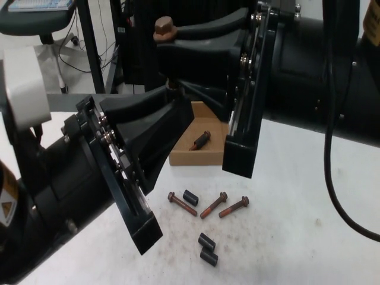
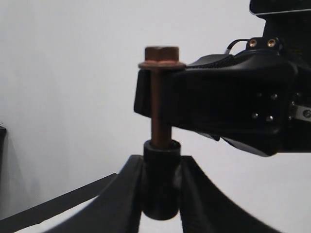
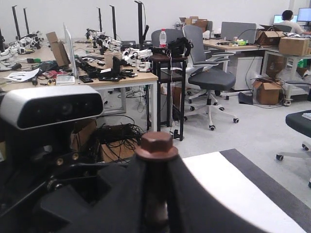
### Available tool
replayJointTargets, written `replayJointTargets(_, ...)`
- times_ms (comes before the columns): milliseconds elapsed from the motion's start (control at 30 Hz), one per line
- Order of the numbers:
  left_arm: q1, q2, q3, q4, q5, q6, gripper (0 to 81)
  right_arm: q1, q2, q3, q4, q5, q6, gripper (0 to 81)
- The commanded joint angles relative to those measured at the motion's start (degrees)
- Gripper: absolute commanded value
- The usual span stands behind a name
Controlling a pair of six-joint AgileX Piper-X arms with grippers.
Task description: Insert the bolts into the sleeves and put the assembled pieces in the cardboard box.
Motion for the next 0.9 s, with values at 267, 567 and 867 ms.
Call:
replayJointTargets(267, 0.1, -0.2, -0.8, -2.4, -2.9, 3.7, 0.3, -0.5, -0.2, -0.1, -0.2, 0.2, 0.0, 30.7)
replayJointTargets(567, 0.1, -0.2, -0.8, -4.4, -2.9, 3.7, 0.3, -0.5, -0.2, -0.1, -0.2, 1.6, 0.0, 34.3)
replayJointTargets(867, 0.1, -0.2, -0.8, 0.8, -7.4, 4.2, 0.3, -0.6, -0.2, -0.1, -0.7, 2.8, 0.0, 34.3)
